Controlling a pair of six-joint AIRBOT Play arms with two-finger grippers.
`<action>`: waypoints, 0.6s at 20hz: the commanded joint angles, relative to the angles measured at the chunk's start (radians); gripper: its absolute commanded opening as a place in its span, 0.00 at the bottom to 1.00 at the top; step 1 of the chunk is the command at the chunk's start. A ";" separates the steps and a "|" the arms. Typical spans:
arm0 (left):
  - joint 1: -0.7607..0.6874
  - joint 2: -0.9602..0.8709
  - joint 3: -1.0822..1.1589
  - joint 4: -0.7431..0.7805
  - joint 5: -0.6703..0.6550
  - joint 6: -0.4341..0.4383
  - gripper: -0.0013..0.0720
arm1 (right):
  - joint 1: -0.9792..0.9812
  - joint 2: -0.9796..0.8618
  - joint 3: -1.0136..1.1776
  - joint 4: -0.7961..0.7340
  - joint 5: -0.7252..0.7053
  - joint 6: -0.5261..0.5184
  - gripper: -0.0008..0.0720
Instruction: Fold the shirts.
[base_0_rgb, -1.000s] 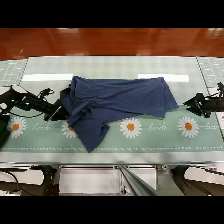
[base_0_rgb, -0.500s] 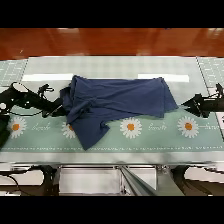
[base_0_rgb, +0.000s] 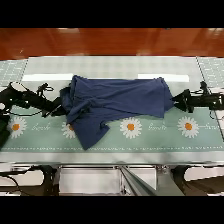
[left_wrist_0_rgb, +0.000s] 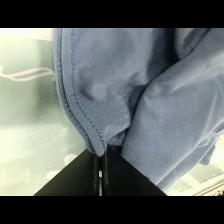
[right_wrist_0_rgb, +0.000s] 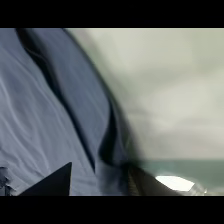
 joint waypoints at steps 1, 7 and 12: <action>0.000 0.001 0.000 -0.001 -0.002 0.000 0.04 | 0.066 -0.055 0.056 0.000 -0.018 0.015 0.50; 0.012 0.014 0.003 0.000 -0.013 0.004 0.04 | 0.072 -0.041 0.169 -0.035 0.056 0.010 0.05; 0.138 0.124 0.058 -0.099 -0.062 0.073 0.04 | -0.015 0.066 0.294 -0.142 0.140 0.053 0.05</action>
